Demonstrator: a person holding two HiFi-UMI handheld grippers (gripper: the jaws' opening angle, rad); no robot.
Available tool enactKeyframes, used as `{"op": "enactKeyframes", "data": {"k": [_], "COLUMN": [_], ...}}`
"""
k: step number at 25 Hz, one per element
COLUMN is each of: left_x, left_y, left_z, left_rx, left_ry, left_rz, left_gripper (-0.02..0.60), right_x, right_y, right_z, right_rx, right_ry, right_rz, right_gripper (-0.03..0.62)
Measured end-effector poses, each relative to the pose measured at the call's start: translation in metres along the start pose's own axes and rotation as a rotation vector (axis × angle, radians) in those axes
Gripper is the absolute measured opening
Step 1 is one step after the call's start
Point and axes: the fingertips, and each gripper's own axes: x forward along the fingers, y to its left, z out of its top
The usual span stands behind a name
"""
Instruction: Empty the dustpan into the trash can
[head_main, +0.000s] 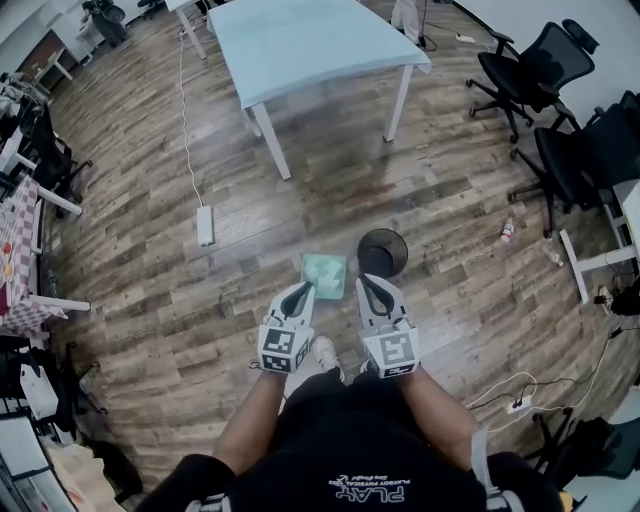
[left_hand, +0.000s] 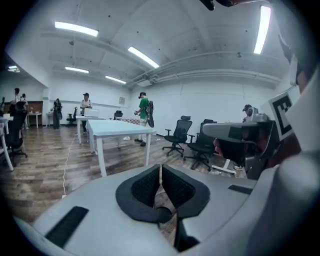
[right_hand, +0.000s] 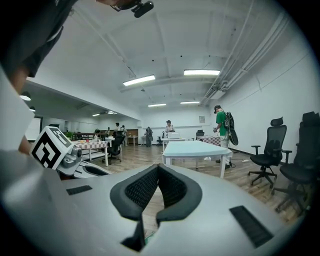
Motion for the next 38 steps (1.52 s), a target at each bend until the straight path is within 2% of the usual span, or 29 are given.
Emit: {"op": "enactKeyframes", "data": {"k": [3,6,8,10,11,17,22,28,32,38], "left_x": [0.011,0.020,0.027,0.035,0.039,0.055,0.067,0.086,0.097,0.110], "left_y": [0.007,0.008,0.012,0.018,0.021,0.045,0.056,0.056,0.056,0.058], "left_z": [-0.004,-0.008,-0.017,-0.029,-0.037,-0.092,-0.134,-0.165,-0.189,-0.212], "left_rx": [-0.013,-0.064,-0.077,-0.088,-0.095,-0.168,-0.183,-0.194,-0.167,-0.254], "left_ry": [0.008,-0.016,0.000,0.045,0.072,0.261,0.402,0.488,0.558,0.623], "left_rz": [0.019,0.001,0.001,0.015,0.031,0.141,0.188,0.185,0.162,0.171], "left_gripper": [0.031,0.032,0.048,0.125,0.144,0.214,0.224,0.232,0.236,0.236], "right_x": [0.009,0.013,0.017,0.021,0.022,0.028,0.025,0.019,0.020,0.017], "right_y": [-0.011,-0.019,-0.022,-0.023,-0.023,-0.022,-0.023,-0.025,-0.024,-0.026], "right_z": [-0.009,-0.017,-0.023,-0.031,-0.035,-0.064,-0.101,-0.144,-0.161,-0.184], "right_rx": [0.008,0.022,0.028,0.032,0.034,0.057,0.085,0.110,0.114,0.098], "right_ry": [0.018,0.029,0.034,0.045,0.051,0.100,0.177,0.261,0.289,0.332], "right_rz": [0.005,0.007,0.005,0.006,0.007,0.003,-0.033,-0.062,-0.062,-0.061], "right_gripper": [0.023,0.023,0.023,0.023,0.023,0.023,0.023,0.024,0.023,0.023]}}
